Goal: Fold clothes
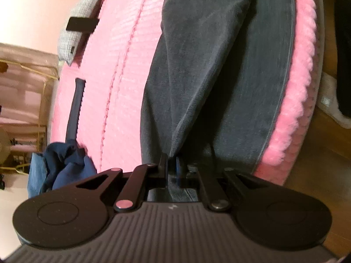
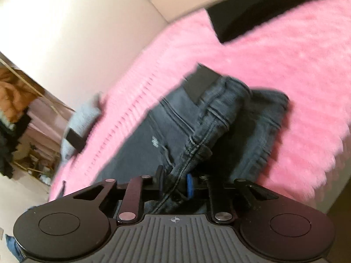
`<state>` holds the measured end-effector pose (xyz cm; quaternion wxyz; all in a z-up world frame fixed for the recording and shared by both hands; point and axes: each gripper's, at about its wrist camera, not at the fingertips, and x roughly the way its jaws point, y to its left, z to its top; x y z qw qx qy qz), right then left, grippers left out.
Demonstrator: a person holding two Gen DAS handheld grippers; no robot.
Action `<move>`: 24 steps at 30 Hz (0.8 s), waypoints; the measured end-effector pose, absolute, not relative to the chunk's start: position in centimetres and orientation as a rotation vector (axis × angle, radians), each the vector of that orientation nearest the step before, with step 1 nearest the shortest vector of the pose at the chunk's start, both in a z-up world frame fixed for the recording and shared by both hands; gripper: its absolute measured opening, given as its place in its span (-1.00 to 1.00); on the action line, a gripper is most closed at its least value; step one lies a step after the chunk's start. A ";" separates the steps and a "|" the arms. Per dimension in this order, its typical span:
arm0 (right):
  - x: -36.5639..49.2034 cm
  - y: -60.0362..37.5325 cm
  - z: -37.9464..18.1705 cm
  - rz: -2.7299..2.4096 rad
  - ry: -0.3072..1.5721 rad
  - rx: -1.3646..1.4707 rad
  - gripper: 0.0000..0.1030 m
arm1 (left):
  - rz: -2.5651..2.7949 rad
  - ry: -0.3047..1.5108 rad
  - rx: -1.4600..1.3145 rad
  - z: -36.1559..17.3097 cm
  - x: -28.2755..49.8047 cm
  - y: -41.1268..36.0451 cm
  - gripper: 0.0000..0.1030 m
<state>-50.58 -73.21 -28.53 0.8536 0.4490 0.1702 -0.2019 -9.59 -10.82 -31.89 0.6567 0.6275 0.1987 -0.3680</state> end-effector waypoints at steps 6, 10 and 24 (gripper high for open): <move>-52.4 -71.9 -24.6 -0.417 0.220 0.786 -0.72 | -0.855 0.315 1.338 -32.6 -8.7 -9.4 -0.91; -53.5 -69.8 -29.1 -0.550 0.335 0.833 -0.71 | -0.862 0.205 1.237 -30.8 -9.9 -7.1 -0.91; -49.6 -57.6 -26.0 -0.590 0.522 0.342 0.05 | -0.903 0.039 1.256 -35.3 -14.8 -3.9 -0.91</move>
